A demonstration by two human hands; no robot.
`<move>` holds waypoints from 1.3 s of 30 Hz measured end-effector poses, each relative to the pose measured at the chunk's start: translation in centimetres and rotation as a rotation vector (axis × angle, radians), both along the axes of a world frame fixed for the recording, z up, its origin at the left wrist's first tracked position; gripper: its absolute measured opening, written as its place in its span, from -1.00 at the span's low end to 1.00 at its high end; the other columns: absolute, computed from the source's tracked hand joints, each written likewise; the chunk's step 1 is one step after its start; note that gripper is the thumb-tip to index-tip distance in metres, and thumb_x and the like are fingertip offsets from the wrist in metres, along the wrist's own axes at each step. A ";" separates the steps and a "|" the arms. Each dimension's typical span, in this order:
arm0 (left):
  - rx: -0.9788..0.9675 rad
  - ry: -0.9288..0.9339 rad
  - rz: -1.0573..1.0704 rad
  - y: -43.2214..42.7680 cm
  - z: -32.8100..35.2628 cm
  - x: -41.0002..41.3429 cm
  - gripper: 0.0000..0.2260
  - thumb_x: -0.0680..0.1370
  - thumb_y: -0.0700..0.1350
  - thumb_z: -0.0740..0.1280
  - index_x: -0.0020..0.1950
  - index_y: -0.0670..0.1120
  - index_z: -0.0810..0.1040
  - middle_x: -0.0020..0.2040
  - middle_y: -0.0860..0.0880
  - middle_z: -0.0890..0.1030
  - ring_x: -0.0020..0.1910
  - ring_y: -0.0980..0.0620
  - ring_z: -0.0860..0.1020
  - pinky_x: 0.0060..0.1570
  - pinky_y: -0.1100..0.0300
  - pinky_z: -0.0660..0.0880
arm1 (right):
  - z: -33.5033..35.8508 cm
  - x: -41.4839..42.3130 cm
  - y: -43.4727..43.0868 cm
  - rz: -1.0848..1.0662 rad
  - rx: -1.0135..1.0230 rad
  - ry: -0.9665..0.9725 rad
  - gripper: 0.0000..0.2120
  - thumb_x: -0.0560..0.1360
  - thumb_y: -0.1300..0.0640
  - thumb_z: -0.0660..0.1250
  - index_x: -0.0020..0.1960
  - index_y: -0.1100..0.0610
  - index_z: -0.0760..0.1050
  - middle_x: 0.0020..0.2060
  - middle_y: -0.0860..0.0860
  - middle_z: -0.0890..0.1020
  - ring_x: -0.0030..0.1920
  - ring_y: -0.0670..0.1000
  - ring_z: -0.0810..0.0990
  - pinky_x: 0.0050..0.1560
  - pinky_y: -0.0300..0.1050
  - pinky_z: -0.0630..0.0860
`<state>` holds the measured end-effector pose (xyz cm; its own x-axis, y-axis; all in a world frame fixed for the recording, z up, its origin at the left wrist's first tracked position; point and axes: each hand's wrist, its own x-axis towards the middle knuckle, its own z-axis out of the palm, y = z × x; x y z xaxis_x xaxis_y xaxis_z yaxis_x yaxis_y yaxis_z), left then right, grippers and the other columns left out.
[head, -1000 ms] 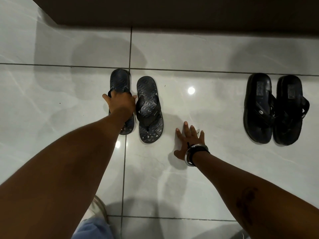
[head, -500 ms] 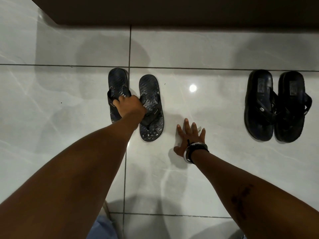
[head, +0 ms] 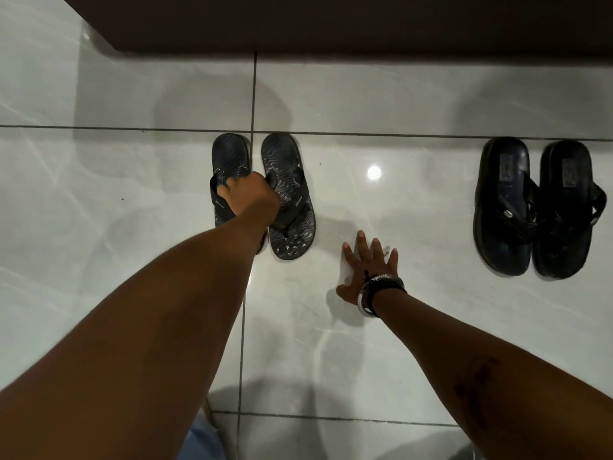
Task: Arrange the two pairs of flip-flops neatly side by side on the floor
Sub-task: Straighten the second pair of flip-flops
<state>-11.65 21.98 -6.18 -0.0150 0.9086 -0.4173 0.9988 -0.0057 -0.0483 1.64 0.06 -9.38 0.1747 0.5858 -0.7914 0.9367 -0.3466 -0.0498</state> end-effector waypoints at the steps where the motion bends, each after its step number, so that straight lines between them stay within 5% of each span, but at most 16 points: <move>1: 0.007 0.005 0.007 0.1 -0.1 -0.1 -0.70 0.57 0.07 0.24 0.04 -0.13 0.60 0.09 -0.20 0.63 0.22 -0.22 0.45 0.30 -0.13 0.21 | 0.0 0.0 0.0 0.004 -0.002 -0.001 -0.05 0.38 -0.35 0.19 0.56 -0.12 -0.27 0.54 0.04 -0.38 0.55 0.21 -0.29 0.44 0.36 -0.27; 8: 0.060 0.024 -0.006 0.3 0.0 -0.2 -0.78 0.54 0.01 0.29 -0.03 -0.12 0.62 0.02 -0.18 0.64 0.17 -0.21 0.47 0.26 -0.10 0.25 | 0.0 0.0 0.1 0.017 -0.007 -0.007 -0.05 0.38 -0.36 0.19 0.57 -0.12 -0.26 0.54 0.04 -0.37 0.56 0.21 -0.28 0.45 0.36 -0.26; 16: 0.098 0.128 -0.063 0.9 0.4 -0.3 -0.50 0.52 0.23 0.24 0.14 -0.20 0.56 0.17 -0.25 0.55 0.23 -0.24 0.41 0.32 -0.22 0.20 | 0.2 0.2 0.2 0.024 -0.008 0.003 -0.04 0.37 -0.37 0.19 0.57 -0.13 -0.25 0.54 0.04 -0.37 0.56 0.21 -0.27 0.46 0.36 -0.26; 27: -0.028 0.001 -0.025 1.2 -0.1 -0.2 -0.79 0.57 -0.05 0.25 0.05 -0.14 0.59 0.14 -0.21 0.59 0.32 -0.24 0.38 0.42 -0.26 0.08 | 0.0 0.1 0.0 0.004 0.017 0.001 -0.05 0.36 -0.38 0.19 0.57 -0.14 -0.23 0.55 0.02 -0.36 0.56 0.21 -0.26 0.46 0.34 -0.26; 39: 0.008 -0.029 -0.029 0.7 -0.5 -0.3 -0.79 0.58 -0.06 0.25 0.03 -0.15 0.59 0.08 -0.22 0.61 0.26 -0.25 0.42 0.41 -0.26 0.09 | 0.3 0.0 -0.1 0.001 0.013 0.000 -0.05 0.37 -0.38 0.20 0.57 -0.13 -0.24 0.55 0.03 -0.36 0.56 0.20 -0.27 0.47 0.34 -0.25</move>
<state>-11.96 22.70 -6.64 0.0235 0.9118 -0.4100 0.9992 -0.0347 -0.0198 1.68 -0.02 -9.11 0.1745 0.5962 -0.7837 0.9370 -0.3450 -0.0539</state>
